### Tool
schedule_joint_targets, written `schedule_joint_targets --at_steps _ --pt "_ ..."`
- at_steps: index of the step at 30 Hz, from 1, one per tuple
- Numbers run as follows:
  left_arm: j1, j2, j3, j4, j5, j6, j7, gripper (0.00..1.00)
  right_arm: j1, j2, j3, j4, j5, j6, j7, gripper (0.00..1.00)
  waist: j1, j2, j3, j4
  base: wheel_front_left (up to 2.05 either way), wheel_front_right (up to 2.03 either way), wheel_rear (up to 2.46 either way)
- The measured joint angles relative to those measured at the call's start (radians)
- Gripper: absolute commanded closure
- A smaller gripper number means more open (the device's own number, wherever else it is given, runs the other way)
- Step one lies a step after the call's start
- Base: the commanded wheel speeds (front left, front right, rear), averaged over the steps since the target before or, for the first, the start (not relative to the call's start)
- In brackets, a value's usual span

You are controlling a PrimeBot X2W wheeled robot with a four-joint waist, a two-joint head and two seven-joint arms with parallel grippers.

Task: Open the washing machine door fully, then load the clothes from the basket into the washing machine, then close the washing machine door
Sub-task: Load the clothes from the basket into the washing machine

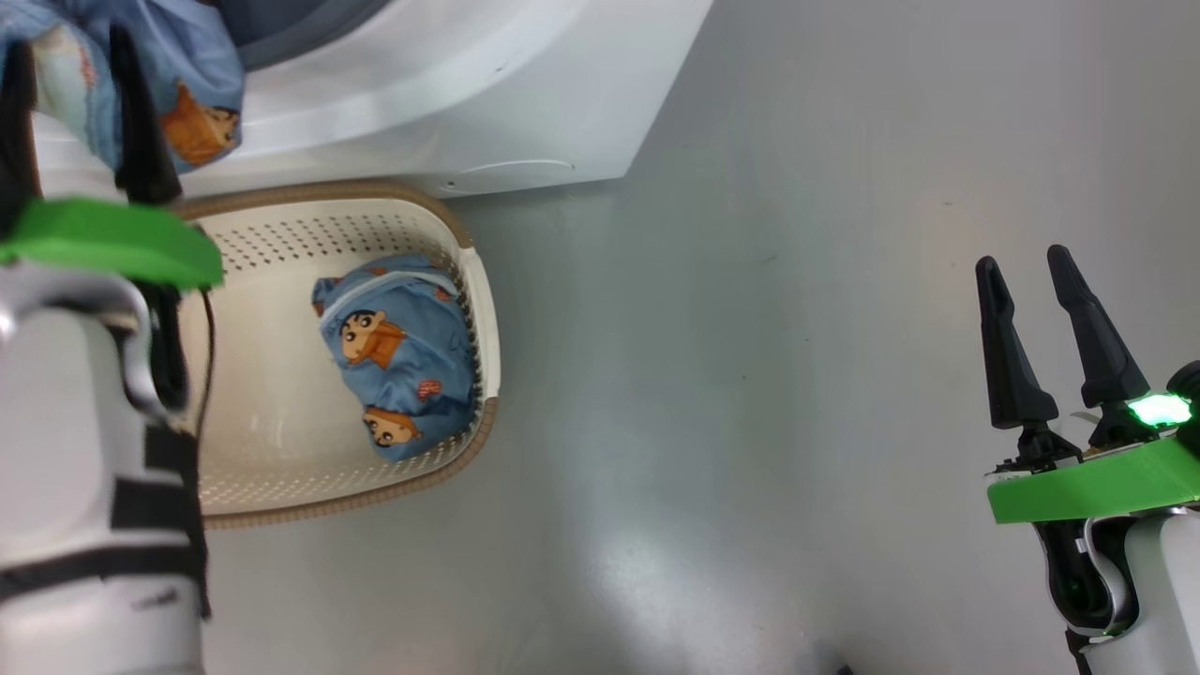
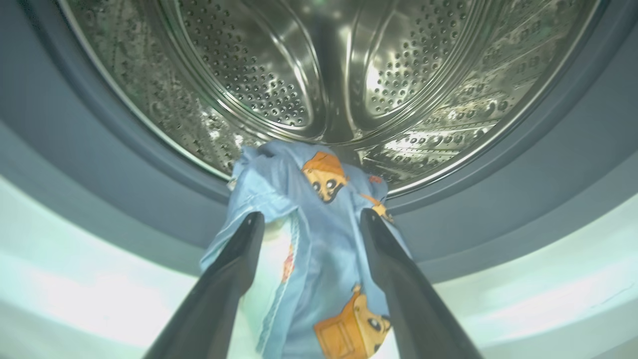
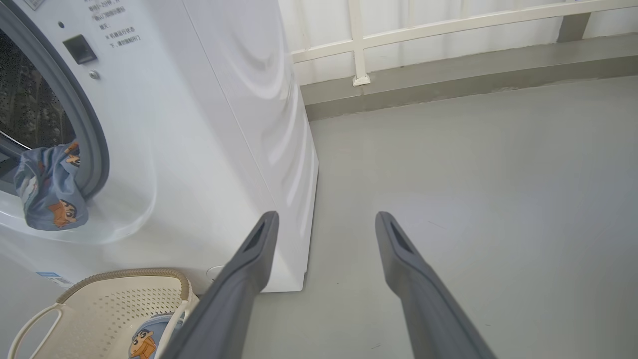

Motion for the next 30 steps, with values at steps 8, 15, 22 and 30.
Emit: schedule_joint_targets --at_steps 8,15,22,30 --pt "0.181 -0.023 -0.003 -0.118 -0.003 -0.008 0.000 0.00 0.024 -0.015 -0.018 -0.005 -0.004 0.000 0.000 0.00 0.0000 0.0000 -0.018 0.032 0.00 0.00 0.00" --pt "0.302 -0.030 -0.034 -0.215 0.001 0.002 0.000 0.00 0.042 -0.032 -0.030 -0.004 -0.004 0.000 0.000 0.00 0.0000 0.0000 -0.034 0.051 0.00 0.00 0.00" --pt "0.457 -0.033 -0.078 -0.326 -0.048 0.045 0.000 0.00 0.043 -0.037 -0.030 -0.002 -0.004 0.000 0.000 0.00 0.0000 0.0000 -0.050 0.052 0.00 0.00 0.00" --pt "0.557 -0.032 -0.123 -0.408 -0.079 0.091 0.000 0.00 0.056 -0.049 -0.032 -0.002 -0.004 0.000 0.000 0.00 0.0000 0.0000 -0.056 0.050 0.00 0.00 0.00"
